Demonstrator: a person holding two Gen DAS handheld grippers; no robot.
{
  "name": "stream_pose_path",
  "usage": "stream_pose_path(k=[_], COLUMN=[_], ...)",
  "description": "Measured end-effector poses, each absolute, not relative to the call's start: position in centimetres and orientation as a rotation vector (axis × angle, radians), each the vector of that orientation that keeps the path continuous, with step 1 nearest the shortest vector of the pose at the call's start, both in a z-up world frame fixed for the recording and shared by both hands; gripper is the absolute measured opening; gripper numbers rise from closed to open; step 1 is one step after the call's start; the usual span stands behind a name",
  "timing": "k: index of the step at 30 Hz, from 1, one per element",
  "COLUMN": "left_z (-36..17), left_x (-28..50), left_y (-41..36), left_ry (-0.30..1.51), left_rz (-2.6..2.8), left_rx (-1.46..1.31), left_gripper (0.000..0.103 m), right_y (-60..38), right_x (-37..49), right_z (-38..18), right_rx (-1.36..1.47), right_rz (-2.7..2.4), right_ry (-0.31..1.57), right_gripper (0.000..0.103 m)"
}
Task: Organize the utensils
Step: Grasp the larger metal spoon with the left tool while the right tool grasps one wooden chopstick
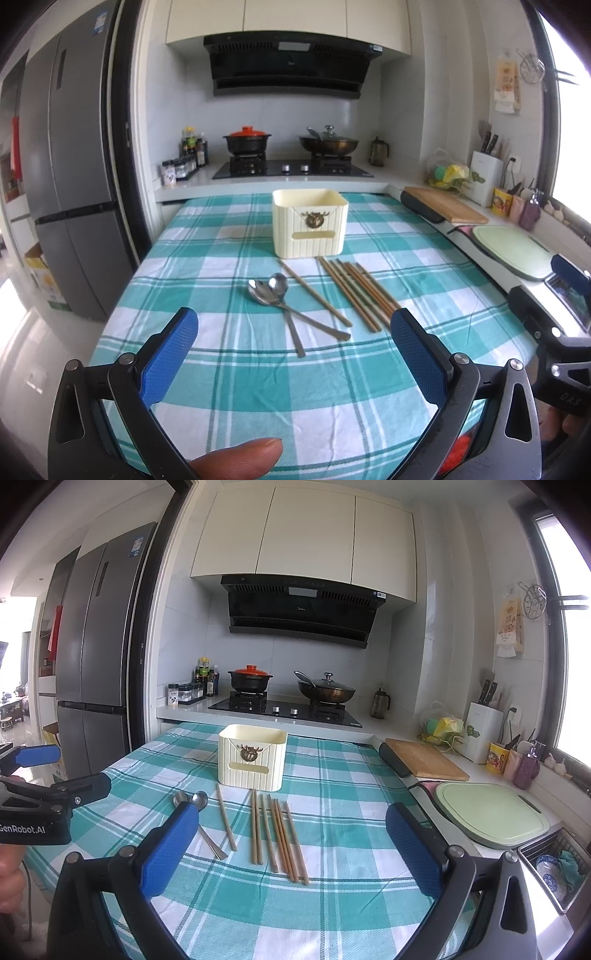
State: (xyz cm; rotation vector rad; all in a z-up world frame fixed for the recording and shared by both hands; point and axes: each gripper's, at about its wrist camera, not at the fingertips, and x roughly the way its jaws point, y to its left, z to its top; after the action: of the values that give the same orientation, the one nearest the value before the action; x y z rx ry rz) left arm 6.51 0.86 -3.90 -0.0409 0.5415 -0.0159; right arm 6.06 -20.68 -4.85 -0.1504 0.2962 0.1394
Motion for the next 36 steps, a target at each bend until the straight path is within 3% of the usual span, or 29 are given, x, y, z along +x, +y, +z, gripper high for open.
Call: stream_pose_path(k=[12,22,36], left_z=[-12.6,-18.8,-20.2], left_x=[16.9,27.1,27.1], left_y=[3.2,3.0,2.7], left_ry=[0.871,1.046,1.103], left_rz=[0.055,0.19,0.199], left_rx=[-0.171,-0.204,-0.147], left_gripper=[0.103,0.103,0.103], right_y=[-22.3,-23.4,-24.4], right_x=[10.2,12.4,14.5], right_z=[-8.1,-10.2,-11.7], right_rx=[-0.112,-0.089,-0.062], right_rz=[0.125,0.129,0.119], right_ry=[0.41,0.483,0.55], right_gripper=[0.103,0.103,0.103])
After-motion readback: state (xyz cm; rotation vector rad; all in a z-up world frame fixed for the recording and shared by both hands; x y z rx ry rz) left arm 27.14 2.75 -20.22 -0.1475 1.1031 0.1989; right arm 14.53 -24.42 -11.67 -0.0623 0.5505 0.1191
